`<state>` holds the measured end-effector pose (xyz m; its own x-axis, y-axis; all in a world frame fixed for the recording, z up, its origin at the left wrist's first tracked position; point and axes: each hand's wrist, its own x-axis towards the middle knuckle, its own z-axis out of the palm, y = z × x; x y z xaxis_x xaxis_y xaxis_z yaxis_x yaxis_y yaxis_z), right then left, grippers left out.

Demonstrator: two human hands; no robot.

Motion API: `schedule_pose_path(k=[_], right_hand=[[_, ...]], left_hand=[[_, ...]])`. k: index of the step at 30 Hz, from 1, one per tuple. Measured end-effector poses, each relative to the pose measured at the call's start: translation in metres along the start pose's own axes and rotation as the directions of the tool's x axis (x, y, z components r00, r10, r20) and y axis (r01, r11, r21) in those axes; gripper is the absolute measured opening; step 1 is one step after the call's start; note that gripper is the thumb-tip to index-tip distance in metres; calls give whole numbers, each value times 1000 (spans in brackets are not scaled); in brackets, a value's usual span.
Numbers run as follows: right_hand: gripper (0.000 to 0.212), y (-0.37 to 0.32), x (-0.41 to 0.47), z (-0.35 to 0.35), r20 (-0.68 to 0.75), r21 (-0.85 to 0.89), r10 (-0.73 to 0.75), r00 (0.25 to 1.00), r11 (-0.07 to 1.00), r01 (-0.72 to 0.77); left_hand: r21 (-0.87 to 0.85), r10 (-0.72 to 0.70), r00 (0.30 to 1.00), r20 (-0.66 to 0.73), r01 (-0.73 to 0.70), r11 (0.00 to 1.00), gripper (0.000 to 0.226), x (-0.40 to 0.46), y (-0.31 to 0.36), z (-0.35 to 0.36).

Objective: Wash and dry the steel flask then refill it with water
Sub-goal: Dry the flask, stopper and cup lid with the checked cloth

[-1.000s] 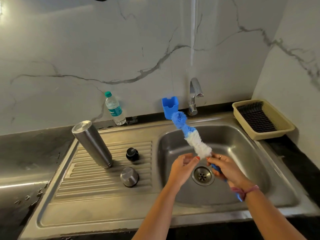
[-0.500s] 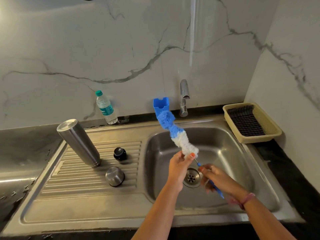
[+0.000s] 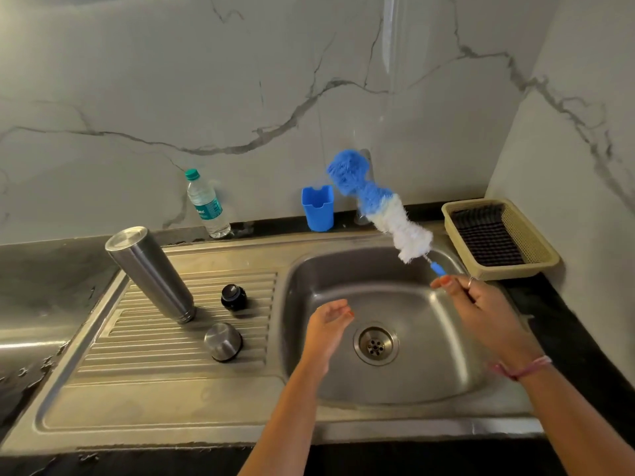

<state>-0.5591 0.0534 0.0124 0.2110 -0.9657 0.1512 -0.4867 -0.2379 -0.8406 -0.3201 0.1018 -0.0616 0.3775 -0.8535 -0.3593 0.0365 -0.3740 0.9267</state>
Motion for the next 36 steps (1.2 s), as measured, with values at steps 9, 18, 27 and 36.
schedule_pose_path(k=[9, 18, 27, 36], right_hand=[[38, 33, 5, 18, 85, -752, 4, 996, 657, 61], [38, 21, 4, 33, 100, -879, 124, 987, 477, 30], [39, 30, 8, 37, -45, -407, 115, 992, 905, -123], [39, 26, 5, 36, 56, -746, 173, 983, 661, -74]], left_hand=[[-11, -51, 992, -119, 50, 999, 20, 14, -12, -46], [5, -66, 996, -67, 67, 998, 21, 22, -13, -58], [1, -73, 996, -52, 73, 997, 19, 24, -15, -67], [-9, -79, 996, -49, 79, 997, 19, 24, -16, -71]])
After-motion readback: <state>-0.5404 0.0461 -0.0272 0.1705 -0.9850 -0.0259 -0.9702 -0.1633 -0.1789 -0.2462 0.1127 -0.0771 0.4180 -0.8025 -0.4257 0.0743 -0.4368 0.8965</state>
